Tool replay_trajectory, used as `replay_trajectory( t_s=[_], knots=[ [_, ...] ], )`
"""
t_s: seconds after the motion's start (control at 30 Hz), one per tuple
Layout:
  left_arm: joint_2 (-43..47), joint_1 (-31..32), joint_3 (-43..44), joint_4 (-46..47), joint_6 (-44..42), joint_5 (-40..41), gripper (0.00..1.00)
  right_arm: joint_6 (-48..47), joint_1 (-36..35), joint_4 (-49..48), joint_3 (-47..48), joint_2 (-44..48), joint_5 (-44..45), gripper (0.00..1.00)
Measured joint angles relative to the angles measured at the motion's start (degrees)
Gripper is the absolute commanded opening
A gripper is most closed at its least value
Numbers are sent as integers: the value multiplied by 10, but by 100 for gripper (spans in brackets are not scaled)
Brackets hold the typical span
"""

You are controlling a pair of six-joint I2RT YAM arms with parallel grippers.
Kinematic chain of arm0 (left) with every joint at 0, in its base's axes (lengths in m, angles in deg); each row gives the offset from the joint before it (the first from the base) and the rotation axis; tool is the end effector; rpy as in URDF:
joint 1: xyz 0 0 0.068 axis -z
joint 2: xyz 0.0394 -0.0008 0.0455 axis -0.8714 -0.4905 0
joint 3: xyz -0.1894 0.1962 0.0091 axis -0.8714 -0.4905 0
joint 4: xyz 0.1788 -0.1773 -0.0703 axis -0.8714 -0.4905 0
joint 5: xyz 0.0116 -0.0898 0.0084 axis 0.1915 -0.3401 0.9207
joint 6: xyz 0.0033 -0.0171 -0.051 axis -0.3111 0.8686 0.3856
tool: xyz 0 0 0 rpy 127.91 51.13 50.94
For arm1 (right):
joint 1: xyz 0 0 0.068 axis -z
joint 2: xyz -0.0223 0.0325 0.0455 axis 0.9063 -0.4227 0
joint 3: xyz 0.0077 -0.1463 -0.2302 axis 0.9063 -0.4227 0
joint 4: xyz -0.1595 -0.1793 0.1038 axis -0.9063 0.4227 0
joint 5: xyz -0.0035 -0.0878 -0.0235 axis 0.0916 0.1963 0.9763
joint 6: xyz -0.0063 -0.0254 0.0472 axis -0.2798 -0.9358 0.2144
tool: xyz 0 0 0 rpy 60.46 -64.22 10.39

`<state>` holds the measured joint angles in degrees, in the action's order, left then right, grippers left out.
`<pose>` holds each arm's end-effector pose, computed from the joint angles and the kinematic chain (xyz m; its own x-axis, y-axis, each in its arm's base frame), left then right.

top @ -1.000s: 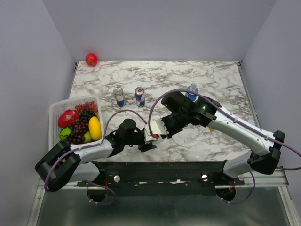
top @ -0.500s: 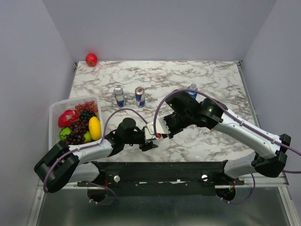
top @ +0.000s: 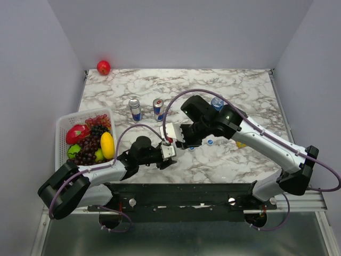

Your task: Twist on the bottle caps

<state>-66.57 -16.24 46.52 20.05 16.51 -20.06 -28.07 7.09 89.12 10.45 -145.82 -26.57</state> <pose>0.1478 -0.1687 0.1691 0.0511 0.3626 -0.9305 0.9702 0.2029 0.1324 0.1461 0.2542 0.3738 0.3842 -0.7364 -0.5569 -0.9232 -0.3018 -0.2379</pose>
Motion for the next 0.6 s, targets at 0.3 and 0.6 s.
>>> replay_trajectory(
  t_s=[0.3, 0.6],
  knots=[
    [1, 0, -15, 59, 72, 49, 0, 192, 40, -40, 44, -36, 3, 1],
    [0, -1, -13, 14, 54, 89, 0, 361, 49, -37, 58, -77, 51, 42]
  ],
)
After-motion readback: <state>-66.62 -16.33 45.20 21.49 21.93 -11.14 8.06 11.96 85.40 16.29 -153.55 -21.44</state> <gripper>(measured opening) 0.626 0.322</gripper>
